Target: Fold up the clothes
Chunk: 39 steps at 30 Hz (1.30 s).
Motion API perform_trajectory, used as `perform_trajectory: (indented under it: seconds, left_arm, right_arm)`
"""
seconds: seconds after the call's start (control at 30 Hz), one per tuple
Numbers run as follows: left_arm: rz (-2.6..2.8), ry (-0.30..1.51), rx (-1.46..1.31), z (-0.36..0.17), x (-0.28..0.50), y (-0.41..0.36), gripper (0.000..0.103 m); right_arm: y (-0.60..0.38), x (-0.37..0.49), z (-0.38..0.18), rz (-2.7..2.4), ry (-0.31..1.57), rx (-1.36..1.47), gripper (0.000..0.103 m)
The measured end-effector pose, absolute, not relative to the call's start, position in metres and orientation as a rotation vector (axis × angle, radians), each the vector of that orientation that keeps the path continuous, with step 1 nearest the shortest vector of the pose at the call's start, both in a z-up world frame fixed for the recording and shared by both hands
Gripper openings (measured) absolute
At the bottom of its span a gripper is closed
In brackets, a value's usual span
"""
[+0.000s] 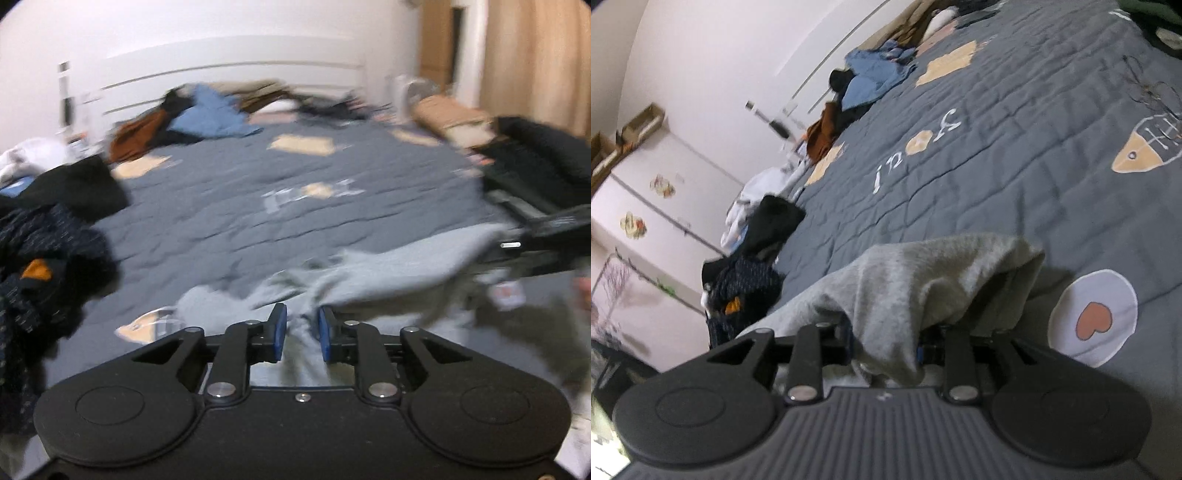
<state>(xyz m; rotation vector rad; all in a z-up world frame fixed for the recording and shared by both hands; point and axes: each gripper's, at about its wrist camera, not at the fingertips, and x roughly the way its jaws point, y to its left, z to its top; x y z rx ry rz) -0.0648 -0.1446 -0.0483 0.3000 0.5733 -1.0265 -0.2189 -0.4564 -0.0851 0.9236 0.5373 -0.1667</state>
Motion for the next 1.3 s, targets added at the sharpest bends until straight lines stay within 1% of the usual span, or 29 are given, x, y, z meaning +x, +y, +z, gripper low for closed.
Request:
perform_trajectory:
  seconds: [0.1,0.17,0.2,0.23,0.3,0.4,0.53,0.7,0.77,0.83,0.93,1.03,1.17,1.3]
  left_arm:
    - [-1.204,0.559,0.297,-0.041,-0.087,-0.141,0.021]
    - [-1.285,0.561,0.34,-0.045,-0.102,-0.148,0.023]
    - [-1.306,0.558,0.366,-0.049,-0.109,-0.152,0.026]
    - [-1.327,0.555,0.393,-0.052,-0.115,-0.157,0.031]
    - [-1.336,0.565,0.451,-0.066,-0.126,-0.168,0.036]
    - [-1.304,0.549,0.568,-0.088,-0.139,-0.188,0.036]
    - [-1.237,0.545,0.633,-0.112,-0.137,-0.201,0.036]
    - [-1.22,0.533,0.679,-0.122,-0.138,-0.21,0.035]
    - [-1.208,0.517,0.713,-0.126,-0.14,-0.214,0.03]
    - [-1.201,0.53,0.723,-0.13,-0.138,-0.218,0.012]
    - [-1.218,0.568,0.688,-0.128,-0.132,-0.219,0.003]
    - [-1.257,0.587,0.592,-0.112,-0.126,-0.213,0.001]
    - [-1.298,0.583,0.368,-0.079,-0.108,-0.196,0.001]
    - [-1.33,0.597,0.17,-0.06,-0.089,-0.176,0.001]
  right_arm:
    - [-0.461,-0.219,-0.087,-0.187,0.532,0.942,0.029]
    - [-0.46,-0.218,-0.086,-0.184,0.533,0.94,0.029]
    - [-0.46,-0.217,-0.085,-0.18,0.535,0.937,0.029]
    - [-0.459,-0.217,-0.084,-0.176,0.536,0.934,0.029]
    - [-0.457,-0.216,-0.083,-0.17,0.538,0.927,0.032]
    - [-0.456,-0.215,-0.08,-0.172,0.551,0.911,0.033]
    - [-0.452,-0.215,-0.075,-0.17,0.579,0.859,0.035]
    - [-0.447,-0.217,-0.068,-0.163,0.611,0.794,0.037]
    - [-0.448,-0.22,-0.067,-0.162,0.619,0.779,0.037]
    - [-0.449,-0.223,-0.065,-0.161,0.623,0.764,0.038]
    - [-0.45,-0.229,-0.06,-0.158,0.626,0.738,0.039]
    - [-0.451,-0.237,-0.054,-0.148,0.624,0.711,0.04]
    - [-0.451,-0.247,-0.041,-0.109,0.598,0.678,0.042]
    - [-0.448,-0.257,-0.029,-0.048,0.544,0.65,0.048]
